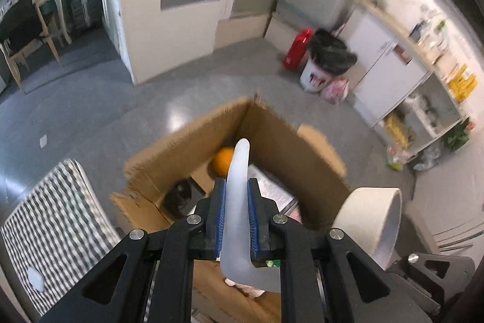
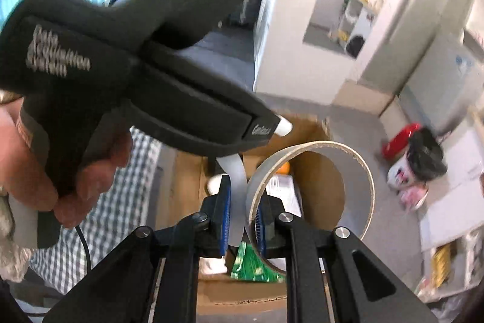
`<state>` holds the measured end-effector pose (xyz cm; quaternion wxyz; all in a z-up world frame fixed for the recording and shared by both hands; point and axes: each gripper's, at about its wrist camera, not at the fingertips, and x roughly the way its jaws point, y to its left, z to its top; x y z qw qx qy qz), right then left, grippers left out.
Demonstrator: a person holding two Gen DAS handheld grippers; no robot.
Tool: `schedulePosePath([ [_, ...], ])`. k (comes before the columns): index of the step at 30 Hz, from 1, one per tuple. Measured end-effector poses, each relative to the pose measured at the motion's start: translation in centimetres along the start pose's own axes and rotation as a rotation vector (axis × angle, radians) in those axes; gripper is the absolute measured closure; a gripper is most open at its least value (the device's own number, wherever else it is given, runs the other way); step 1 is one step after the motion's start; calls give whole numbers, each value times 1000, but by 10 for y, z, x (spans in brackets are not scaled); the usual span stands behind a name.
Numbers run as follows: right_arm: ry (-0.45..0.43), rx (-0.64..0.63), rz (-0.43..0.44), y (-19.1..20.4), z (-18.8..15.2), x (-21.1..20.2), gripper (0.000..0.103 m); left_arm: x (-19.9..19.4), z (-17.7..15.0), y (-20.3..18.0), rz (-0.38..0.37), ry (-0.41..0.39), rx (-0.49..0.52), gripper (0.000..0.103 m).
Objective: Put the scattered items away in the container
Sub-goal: 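Carry the foam tube and tape roll into the box and open both grippers, then move both grippers back over the bed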
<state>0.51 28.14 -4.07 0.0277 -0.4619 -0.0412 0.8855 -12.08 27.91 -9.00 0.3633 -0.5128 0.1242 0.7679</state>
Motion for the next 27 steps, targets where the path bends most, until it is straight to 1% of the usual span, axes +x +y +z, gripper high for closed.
schedulePosePath([
  [2,31,46,30,-4,2,39,88,24,-5,-1,33,36,-4,89],
  [3,41,72,45,-10,-4,47,83,35,-7,-1,48,51,-9,88],
  [4,51,101,70,-18,-16,43,77,42,-10,-2,71,65,-11,84],
  [5,69,132,90,-22,-29,43,49,49,-12,-4,111,77,-4,79],
  [6,86,153,79,-24,-35,44,16,53,-15,-7,160,80,7,59],
  [7,94,162,44,-25,-36,46,11,54,-18,-8,202,77,12,27],
  [8,90,162,16,-25,-36,46,11,53,-20,-10,245,65,18,15],
  [9,87,164,16,-25,-36,44,11,49,-22,-11,257,39,23,7],
  [11,83,178,25,-29,-35,40,11,40,-23,-11,240,18,20,6],
  [14,86,173,14,-38,-29,43,11,33,-18,-6,236,17,2,5],
  [19,55,136,-3,-23,-11,21,11,5,-11,13,230,-14,-55,5],
  [24,-4,83,19,0,31,1,11,-49,-9,56,258,-65,-139,5],
  [27,-48,25,51,23,55,-9,11,-86,-13,90,299,-101,-192,5],
])
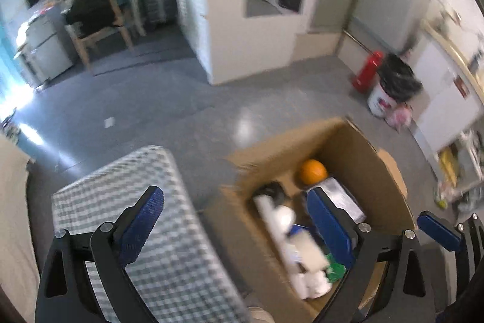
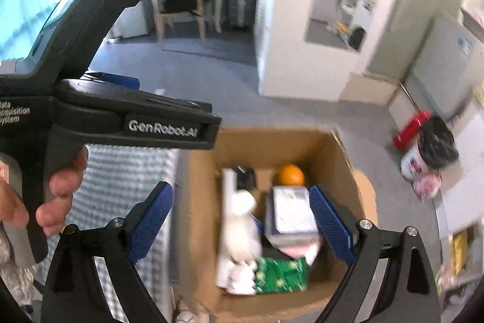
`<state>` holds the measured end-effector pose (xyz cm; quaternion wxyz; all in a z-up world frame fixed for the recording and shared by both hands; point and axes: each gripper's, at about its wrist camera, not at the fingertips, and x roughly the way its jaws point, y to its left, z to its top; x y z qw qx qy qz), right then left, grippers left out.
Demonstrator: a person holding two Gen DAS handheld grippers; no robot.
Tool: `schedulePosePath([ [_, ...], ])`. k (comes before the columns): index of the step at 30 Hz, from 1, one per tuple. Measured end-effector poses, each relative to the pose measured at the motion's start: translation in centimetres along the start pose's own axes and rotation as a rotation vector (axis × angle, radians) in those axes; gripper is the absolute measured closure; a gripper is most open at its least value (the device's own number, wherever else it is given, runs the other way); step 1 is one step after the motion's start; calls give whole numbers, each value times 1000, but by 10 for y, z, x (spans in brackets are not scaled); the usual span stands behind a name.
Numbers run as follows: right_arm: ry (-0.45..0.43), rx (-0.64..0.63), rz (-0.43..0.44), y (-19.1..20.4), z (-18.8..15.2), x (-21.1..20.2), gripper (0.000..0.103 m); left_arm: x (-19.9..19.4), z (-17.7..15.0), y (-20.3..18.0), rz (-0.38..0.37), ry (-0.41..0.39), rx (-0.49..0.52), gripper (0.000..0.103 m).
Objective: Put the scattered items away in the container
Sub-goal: 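Move both grippers back over the bed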
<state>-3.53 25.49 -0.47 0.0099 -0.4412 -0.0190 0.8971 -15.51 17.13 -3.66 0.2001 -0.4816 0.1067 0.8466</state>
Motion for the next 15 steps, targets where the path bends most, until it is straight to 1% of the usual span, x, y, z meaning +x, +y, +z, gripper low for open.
schedulePosePath([
  [2,-34,-48,37,23,16,-2,11,-17,-1,37,41,-21,-43,5],
  [4,-60,-93,79,50,32,2,11,-27,-4,73,82,-32,-84,2],
  [6,-71,-132,120,80,44,13,11,-31,-16,115,141,-32,-129,1],
  [8,-65,-167,159,109,48,31,11,-29,-32,149,183,-16,-170,1],
  [10,-45,-199,196,140,48,49,11,-21,-54,185,212,16,-226,1],
  [12,-14,-240,227,174,40,70,11,-7,-83,221,241,55,-293,1],
  [15,47,-298,273,216,23,102,11,14,-126,261,262,112,-374,1],
])
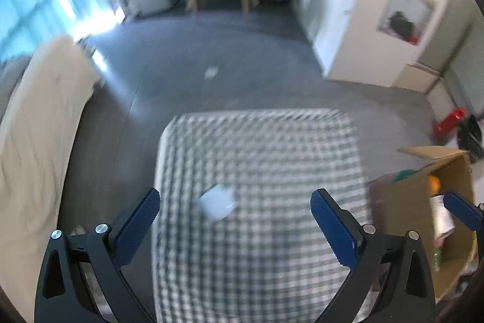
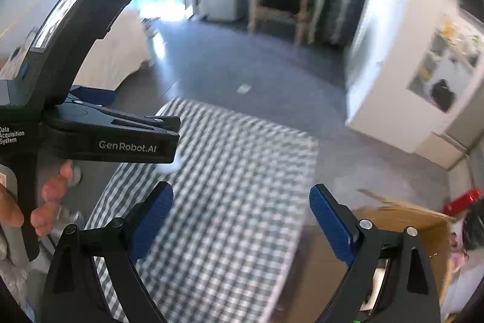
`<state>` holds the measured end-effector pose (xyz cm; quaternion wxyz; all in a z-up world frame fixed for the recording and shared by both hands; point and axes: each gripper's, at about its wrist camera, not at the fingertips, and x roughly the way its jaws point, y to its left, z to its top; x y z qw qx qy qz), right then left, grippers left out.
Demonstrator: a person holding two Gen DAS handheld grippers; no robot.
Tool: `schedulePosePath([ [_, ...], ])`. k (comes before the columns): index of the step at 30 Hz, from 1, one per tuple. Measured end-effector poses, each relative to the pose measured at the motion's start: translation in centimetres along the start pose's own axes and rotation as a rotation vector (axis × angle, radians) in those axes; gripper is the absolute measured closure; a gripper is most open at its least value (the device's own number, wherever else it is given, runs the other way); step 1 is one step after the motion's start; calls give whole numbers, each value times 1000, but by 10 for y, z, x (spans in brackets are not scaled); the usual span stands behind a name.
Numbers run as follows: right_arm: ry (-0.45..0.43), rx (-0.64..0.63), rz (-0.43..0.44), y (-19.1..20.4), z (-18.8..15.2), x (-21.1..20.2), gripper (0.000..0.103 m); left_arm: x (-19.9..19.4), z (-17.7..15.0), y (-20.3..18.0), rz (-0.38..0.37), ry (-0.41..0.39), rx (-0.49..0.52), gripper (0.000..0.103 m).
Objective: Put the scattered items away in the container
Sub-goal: 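Move both grippers back over the bed, then grasp the light blue case with the left gripper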
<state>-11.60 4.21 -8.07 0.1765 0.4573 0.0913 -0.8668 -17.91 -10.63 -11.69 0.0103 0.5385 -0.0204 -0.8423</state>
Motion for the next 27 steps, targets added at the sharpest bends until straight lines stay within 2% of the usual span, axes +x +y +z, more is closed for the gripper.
schedulePosePath([
  [3,52,-19,57,26,-7,36,11,38,-23,32,19,58,-45,1],
  [6,99,-42,65,45,-13,68,11,70,-39,48,35,102,-51,1],
  [12,172,-79,60,62,-25,111,11,114,-40,46,3,119,-55,1],
  [20,220,6,65,44,-32,122,11,138,-22,23,-28,96,1,1],
  [25,238,40,48,28,-34,123,11,151,-21,12,-32,99,15,1],
  [27,240,54,42,22,-35,123,11,155,-26,7,-11,96,32,1],
])
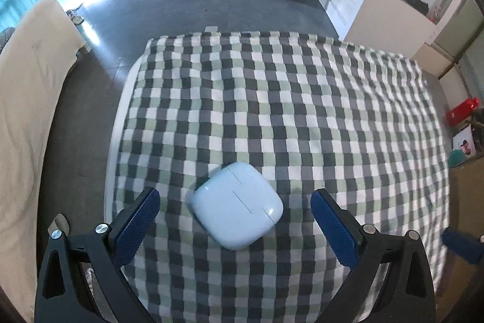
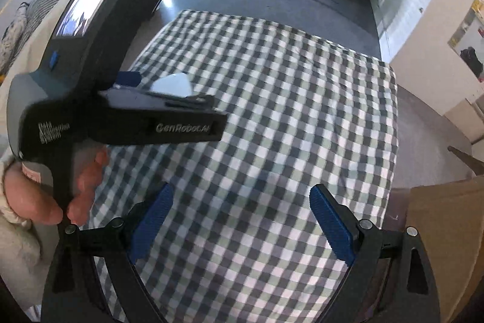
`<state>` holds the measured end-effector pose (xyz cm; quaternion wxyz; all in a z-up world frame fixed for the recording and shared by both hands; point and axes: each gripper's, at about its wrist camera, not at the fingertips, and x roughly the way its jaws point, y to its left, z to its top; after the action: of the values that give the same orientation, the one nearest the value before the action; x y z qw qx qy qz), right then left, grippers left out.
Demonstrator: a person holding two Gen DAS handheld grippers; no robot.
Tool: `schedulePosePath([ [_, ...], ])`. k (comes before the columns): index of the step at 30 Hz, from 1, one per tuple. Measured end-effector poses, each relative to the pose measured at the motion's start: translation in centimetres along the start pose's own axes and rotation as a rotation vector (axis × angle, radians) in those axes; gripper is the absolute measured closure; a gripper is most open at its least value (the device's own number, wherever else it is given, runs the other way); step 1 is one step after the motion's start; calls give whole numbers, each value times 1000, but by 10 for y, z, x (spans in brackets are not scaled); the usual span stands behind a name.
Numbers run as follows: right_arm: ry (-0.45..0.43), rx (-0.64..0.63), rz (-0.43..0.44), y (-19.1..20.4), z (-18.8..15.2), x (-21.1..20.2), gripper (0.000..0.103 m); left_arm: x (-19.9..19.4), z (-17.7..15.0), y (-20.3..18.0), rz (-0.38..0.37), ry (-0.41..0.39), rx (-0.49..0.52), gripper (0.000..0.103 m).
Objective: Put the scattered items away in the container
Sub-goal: 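Grasp the light blue case with the left gripper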
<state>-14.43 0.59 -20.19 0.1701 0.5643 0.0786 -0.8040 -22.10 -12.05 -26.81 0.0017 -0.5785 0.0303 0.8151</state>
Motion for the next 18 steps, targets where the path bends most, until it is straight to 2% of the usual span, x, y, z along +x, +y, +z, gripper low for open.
schedulePosePath([
  [4,2,32,-4,-10,-4,-1,11,5,-11,-2,11,-24,22,1],
  [8,-2,46,-10,-17,-7,-5,11,8,-11,5,-41,-1,-13,9],
  [9,-6,51,-12,-19,-8,-6,11,6,-10,6,-45,-5,-12,18],
  [10,-11,57,-15,-21,-9,-8,11,4,-9,7,-48,-13,-7,32],
  [12,-17,70,-18,-22,-11,-13,11,1,-6,8,-40,-17,1,44],
  [14,-27,84,-20,-25,-12,-18,11,-1,-6,11,-52,-8,-7,44],
  [18,-44,98,-27,-33,-10,-25,11,-10,-8,10,-26,-20,2,44],
])
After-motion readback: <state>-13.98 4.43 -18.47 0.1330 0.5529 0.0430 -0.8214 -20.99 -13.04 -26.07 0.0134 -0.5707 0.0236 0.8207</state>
